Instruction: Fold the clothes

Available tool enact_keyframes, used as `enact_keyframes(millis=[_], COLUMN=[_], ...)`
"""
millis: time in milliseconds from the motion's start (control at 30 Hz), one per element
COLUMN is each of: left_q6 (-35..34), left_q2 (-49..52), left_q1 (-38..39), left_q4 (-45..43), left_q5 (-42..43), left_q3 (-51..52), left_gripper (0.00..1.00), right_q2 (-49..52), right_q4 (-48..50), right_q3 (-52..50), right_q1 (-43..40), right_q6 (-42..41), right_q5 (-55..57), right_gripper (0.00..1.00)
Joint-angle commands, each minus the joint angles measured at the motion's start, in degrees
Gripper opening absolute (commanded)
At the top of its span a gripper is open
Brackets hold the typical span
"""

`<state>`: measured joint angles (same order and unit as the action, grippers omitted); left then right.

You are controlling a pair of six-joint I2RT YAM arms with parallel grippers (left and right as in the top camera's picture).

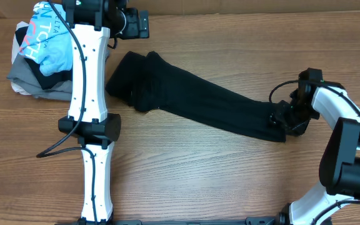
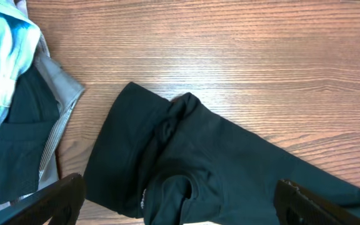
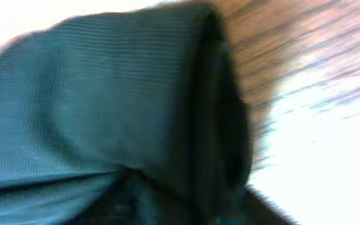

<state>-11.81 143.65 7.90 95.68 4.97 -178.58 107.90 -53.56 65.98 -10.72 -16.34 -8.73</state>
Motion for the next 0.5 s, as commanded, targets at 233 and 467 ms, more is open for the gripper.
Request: enact_keyframes(millis=[233, 467], left_q6=[0.7, 0.7], left_q2=[-2.4, -2.4], left_q1=[-0.8, -1.4], left_q4=[0.9, 1.1], left_q5=[1.0, 1.0], left_q3=[-1.5, -1.5], left_gripper=[0.97, 0.97], right_q2=[0.1, 0.1], right_q4=[-4.8, -18.3], right_q3=[2.3, 13.4], right_q1=[-5.9, -15.6], right_q6=[-4.5, 0.4], right_q5=[3.1, 0.9], right_gripper=[0.04, 0.04])
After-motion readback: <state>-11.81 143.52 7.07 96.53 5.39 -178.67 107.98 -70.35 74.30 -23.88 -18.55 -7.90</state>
